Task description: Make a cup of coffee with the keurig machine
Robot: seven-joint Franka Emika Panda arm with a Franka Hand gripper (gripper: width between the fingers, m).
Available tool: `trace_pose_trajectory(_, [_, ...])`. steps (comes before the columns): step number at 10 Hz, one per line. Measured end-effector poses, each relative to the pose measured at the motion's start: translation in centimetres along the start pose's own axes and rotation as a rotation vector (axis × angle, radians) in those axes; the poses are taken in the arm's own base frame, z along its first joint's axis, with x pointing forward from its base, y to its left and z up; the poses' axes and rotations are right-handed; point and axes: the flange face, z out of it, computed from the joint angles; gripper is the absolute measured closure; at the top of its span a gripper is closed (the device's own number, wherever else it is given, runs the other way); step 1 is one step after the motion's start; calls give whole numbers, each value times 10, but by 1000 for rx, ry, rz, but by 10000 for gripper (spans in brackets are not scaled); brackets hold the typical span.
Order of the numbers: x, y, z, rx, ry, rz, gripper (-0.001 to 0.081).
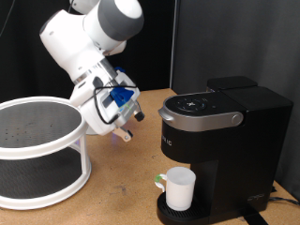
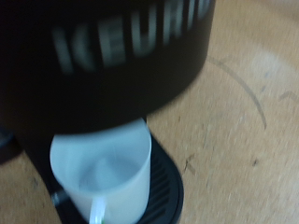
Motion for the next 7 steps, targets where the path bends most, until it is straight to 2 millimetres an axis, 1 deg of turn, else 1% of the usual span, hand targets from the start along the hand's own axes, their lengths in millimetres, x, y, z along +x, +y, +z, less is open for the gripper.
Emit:
trace_pose_trajectory(4, [25,-32,-41,79,4,-13,6])
trace_pose_trajectory(7, [39,-51,-73,137,41,-19,6])
